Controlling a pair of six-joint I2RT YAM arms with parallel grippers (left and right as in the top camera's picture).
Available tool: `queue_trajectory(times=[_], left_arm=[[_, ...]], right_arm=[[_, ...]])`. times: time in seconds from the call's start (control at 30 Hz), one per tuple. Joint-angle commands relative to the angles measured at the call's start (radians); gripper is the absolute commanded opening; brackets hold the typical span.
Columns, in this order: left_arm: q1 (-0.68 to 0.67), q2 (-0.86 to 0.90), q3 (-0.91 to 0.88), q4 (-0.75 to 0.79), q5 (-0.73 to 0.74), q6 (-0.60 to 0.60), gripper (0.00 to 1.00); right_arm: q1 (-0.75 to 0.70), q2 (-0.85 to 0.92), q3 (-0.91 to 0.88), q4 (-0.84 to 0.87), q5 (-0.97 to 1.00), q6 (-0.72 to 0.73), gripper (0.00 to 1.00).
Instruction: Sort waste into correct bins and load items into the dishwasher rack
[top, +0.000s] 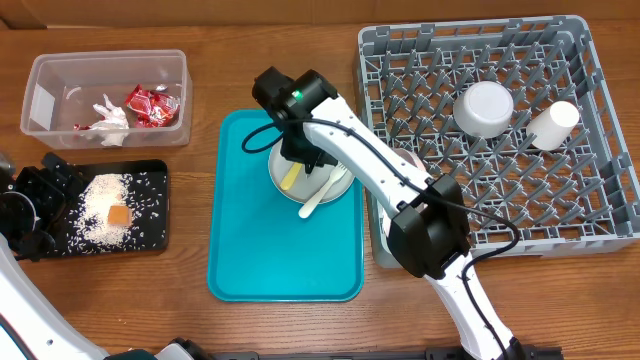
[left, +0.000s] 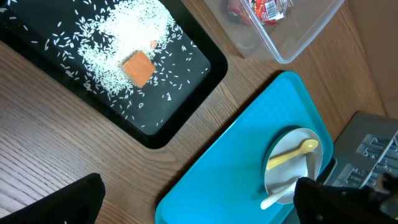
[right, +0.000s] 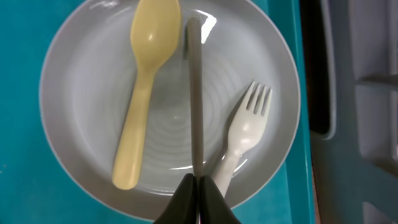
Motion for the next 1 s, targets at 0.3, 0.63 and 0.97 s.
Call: queue_trajectory(times=[0.3,0.63,0.97], left_arm=[[-0.009,-0.002,-0.006,0.001,0.017,0.023,1.00],[-0.009,-0.002,-0.006,0.001,0.017,0.023,1.00],[-0.009,-0.002,-0.006,0.001,0.017,0.023,1.00]], right_arm=[[-0.003,-0.057,-0.014,0.025,0.002,-0.052,0.04],[-0.004,-0.169,0.063,0.008,0.048,-0.138,0.04],[-0.033,-0.274,0.063,-0.022,0.112,-0.212,0.04]])
